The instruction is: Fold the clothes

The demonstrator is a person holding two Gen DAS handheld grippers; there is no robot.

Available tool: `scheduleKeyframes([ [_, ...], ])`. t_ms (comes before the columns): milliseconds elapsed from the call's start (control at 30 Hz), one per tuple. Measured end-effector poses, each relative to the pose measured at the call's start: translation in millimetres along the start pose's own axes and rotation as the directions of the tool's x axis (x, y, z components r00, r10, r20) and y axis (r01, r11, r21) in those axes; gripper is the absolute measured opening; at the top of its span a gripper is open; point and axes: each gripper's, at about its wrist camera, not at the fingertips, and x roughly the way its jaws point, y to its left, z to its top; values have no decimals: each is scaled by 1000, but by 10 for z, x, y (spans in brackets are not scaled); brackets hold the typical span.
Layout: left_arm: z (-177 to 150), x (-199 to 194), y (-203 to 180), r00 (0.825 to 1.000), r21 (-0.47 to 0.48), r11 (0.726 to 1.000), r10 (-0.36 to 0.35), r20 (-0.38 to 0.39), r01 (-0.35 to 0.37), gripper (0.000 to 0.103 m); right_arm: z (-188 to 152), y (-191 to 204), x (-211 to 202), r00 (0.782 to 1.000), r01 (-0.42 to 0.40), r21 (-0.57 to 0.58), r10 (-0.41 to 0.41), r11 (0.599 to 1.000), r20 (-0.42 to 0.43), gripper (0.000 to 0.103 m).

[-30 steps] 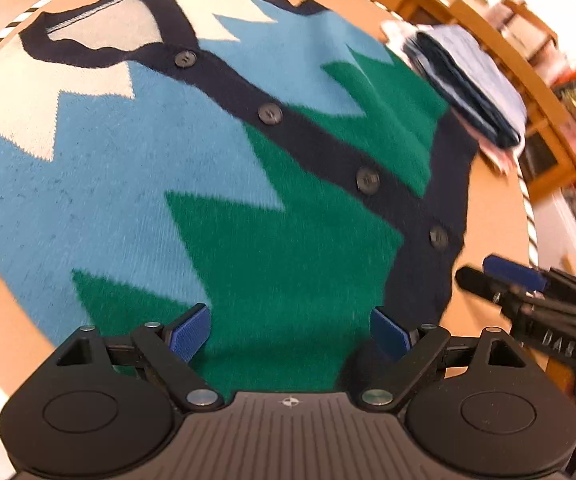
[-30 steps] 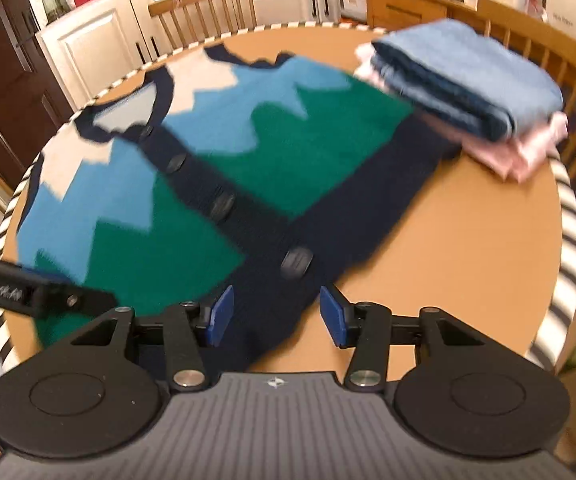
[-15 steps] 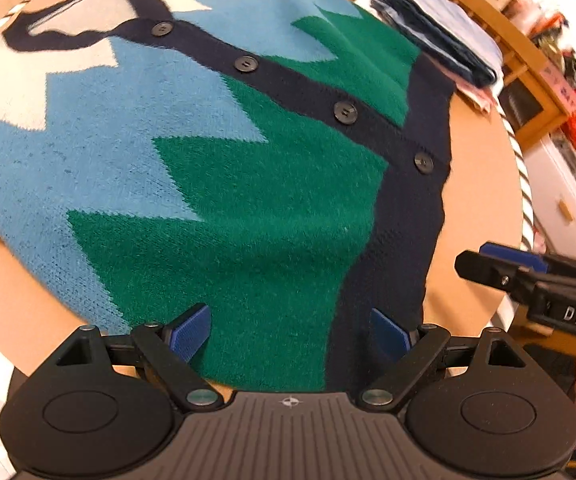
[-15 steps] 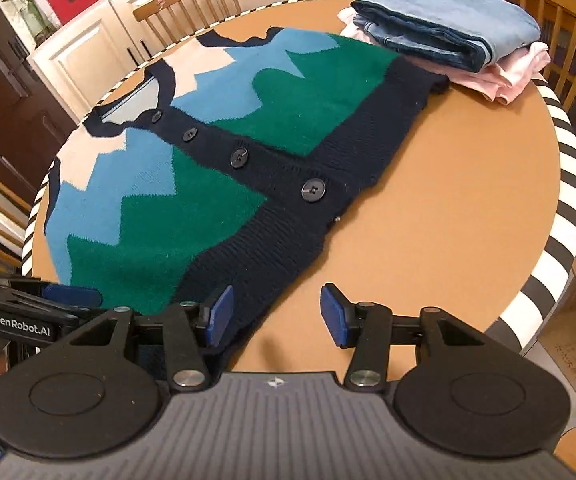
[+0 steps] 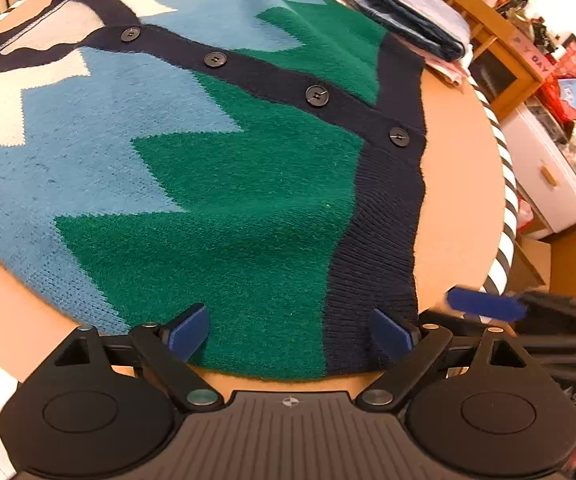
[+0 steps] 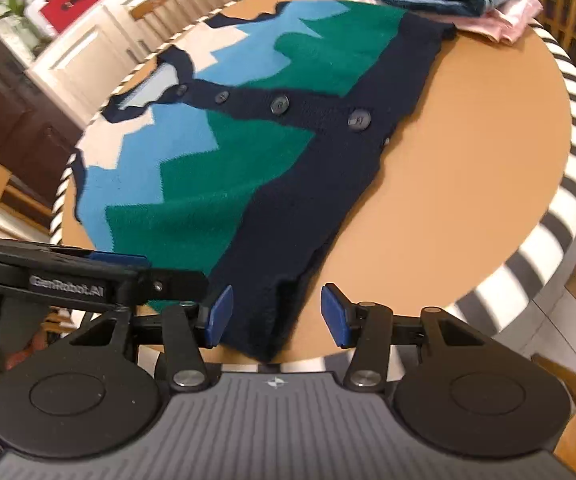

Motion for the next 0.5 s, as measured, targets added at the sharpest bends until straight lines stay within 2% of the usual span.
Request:
scheduleKeyframes([
  [100,-39,-50,95,999,18,999,-30,13,30,86,-126,45,-41,998,51,119,-56,992,42,51],
  [167,-70,-50,115,1000,52,999,-14,26,13,85,-236,34,-84,996,51,195,-65,979,63,51],
  [233,-103,-49,126,999,89,996,6,41,-9,78,-345,34,-104,993,68,249,-89,966,72,51],
  [267,-120,-49,131,999,107,994,16,49,-21,71,-401,26,-112,992,70,282,-95,957,77,52],
  [300,-118,-50,118,997,123,991,45,60,-52,55,-455,2,-119,993,52,322,-84,945,87,54],
  [367,-99,-37,89,992,145,983,99,73,-109,44,-570,-75,-120,992,-23,437,-34,899,122,54],
  [500,-46,-37,121,995,141,985,92,48,-98,44,-785,-242,-39,980,-157,647,37,746,194,53],
])
